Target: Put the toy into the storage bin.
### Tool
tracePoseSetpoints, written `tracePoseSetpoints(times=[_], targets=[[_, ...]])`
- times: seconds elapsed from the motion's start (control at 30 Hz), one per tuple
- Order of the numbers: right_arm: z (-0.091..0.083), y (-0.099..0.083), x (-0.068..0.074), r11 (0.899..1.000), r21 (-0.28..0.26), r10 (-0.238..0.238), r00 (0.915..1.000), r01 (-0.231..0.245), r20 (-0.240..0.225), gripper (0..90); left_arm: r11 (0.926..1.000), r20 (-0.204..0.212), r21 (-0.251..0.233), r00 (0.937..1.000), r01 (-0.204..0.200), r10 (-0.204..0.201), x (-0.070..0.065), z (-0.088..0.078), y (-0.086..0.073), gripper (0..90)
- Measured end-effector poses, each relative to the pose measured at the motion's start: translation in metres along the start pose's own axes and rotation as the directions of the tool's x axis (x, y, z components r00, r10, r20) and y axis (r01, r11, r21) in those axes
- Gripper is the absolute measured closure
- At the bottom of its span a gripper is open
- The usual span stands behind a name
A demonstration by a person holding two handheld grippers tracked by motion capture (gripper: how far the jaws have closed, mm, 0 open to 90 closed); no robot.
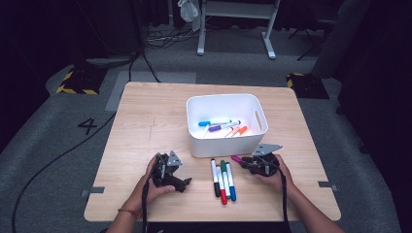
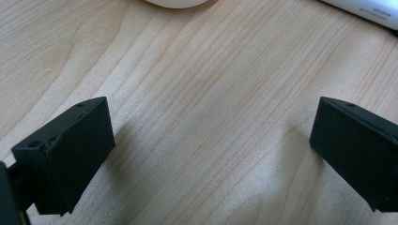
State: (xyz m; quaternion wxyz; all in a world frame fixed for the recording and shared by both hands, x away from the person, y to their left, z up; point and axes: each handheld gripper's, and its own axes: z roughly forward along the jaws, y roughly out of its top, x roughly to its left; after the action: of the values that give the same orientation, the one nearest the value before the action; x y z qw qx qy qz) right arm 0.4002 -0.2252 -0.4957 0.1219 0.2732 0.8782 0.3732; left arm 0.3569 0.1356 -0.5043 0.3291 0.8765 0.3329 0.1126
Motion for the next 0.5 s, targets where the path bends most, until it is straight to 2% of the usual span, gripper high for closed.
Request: tracePoseSetpoints(times=[0.1,0.17,0.3,0.5], targets=[[-0.002,0.0,-0.001,1.0,0.012,-0.011,0.9998,0.011,-0.019,74.8,1.0,0.0,0.0,1.0,0.0,0.0,0.0,0.0,0.0,0.2],[-0.004,-0.002,-0.002,1.0,0.011,-0.012,0.9987,0.013,-0.05,74.9,1.0,0.0,0.002,1.0,-0.001,0.001,0.0,0.0,0.0,0.2],[-0.01,-0.004,-0.001,1.0,0.002,-0.027,0.9977,0.027,-0.062,74.9,1.0,0.0,0.0,1.0,-0.001,0.001,0.0,0.0,0.0,0.2],[-0.028,-0.005,0.001,0.999,-0.033,-0.043,0.9966,0.04,-0.071,74.9,1.0,0.0,0.001,1.0,-0.001,0.001,0.0,0.0,0.0,0.2]])
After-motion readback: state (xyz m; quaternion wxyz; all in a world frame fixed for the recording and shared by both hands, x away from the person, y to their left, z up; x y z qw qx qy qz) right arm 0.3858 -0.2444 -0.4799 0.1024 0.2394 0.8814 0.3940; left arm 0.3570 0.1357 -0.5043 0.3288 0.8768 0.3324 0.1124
